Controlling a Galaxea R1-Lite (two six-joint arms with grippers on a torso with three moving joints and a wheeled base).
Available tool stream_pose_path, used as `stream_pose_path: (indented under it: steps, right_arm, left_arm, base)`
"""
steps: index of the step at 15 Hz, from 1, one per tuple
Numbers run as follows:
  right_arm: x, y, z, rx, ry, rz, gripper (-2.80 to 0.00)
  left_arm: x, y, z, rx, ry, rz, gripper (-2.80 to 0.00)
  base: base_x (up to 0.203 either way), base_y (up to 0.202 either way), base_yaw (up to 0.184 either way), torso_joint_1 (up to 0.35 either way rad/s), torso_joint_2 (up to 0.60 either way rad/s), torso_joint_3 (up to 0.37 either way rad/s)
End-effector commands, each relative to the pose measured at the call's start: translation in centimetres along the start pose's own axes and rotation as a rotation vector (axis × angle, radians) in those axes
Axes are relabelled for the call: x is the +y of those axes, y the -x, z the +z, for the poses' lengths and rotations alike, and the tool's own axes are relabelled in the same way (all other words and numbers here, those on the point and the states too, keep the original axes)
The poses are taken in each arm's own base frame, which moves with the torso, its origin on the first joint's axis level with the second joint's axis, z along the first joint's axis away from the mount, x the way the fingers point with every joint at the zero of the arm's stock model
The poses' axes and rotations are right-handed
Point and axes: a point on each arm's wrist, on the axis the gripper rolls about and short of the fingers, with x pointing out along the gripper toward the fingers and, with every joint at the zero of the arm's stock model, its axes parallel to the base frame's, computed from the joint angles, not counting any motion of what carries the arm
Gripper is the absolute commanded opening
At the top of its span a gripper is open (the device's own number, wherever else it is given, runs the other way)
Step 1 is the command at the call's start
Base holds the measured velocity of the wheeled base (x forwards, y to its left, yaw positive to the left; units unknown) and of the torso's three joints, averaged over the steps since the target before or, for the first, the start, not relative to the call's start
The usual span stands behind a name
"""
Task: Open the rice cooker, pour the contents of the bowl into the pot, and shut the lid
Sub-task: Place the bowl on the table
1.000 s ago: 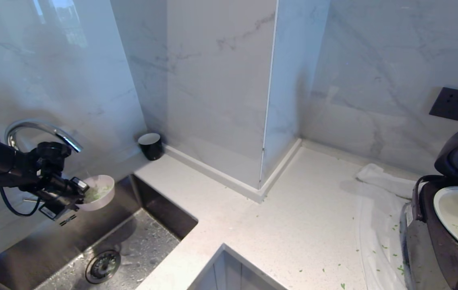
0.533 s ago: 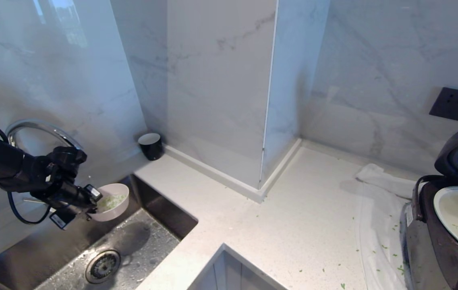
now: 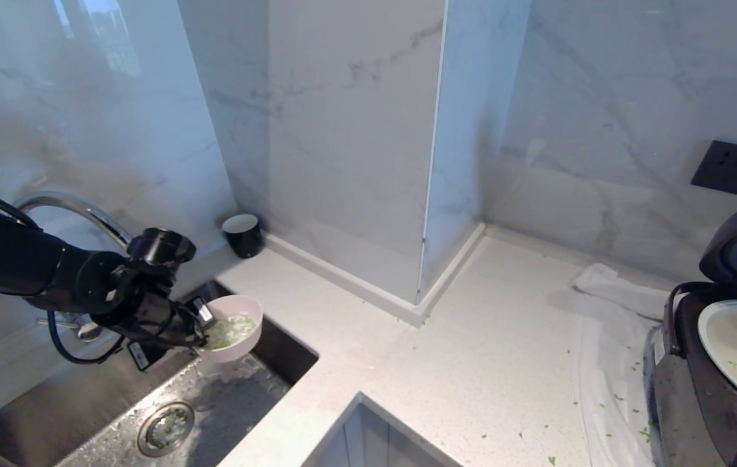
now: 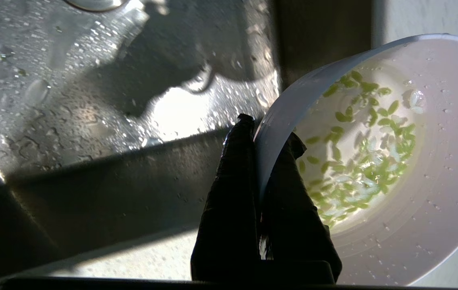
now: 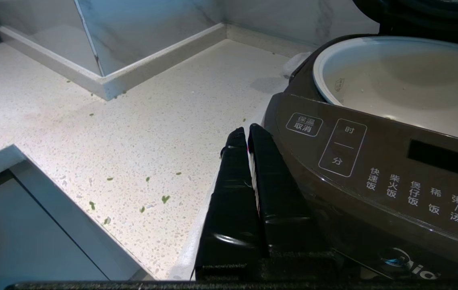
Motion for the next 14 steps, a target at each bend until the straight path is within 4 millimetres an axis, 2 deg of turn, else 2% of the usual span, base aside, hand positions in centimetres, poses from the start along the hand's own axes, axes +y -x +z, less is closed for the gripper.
stream_pose_path:
  steps: [1,4,6,12,14]
  right_arm:
    - [0.0,0.0,0.0,0.0,0.0,0.002,-2.8]
    - [0.0,0.0,0.0,0.0,0.0,0.001,-2.8]
    - [0.0,0.0,0.0,0.0,0.0,0.0,-2.8]
    - [0.0,0.0,0.0,0.0,0.0,0.001,-2.8]
    - [0.0,0.0,0.0,0.0,0.0,0.0,-2.8]
  left_arm:
    - [-2.0,0.7,-2.5,0.027,-0.079,-0.04,-2.8]
    - [-5.0,0.4,-6.7,0.089,-0.207,-0.077,-2.8]
    - [-6.8,0.7,-7.8,0.097,-0.257,-0.122,-2.8]
    - [-12.2,-1.9,-12.7,0.164,-0.43,-0.146,-2.8]
    - [-13.9,-2.9,-13.7,0.171,-0.456,-0.157,-2.8]
  base:
    - [0.0,0.0,0.0,0.0,0.0,0.0]
    - [0.0,0.0,0.0,0.0,0.0,0.0]
    - [0.0,0.0,0.0,0.0,0.0,0.0]
    - [0.0,0.0,0.0,0.0,0.0,0.0]
    - [0.0,0.0,0.0,0.0,0.0,0.0]
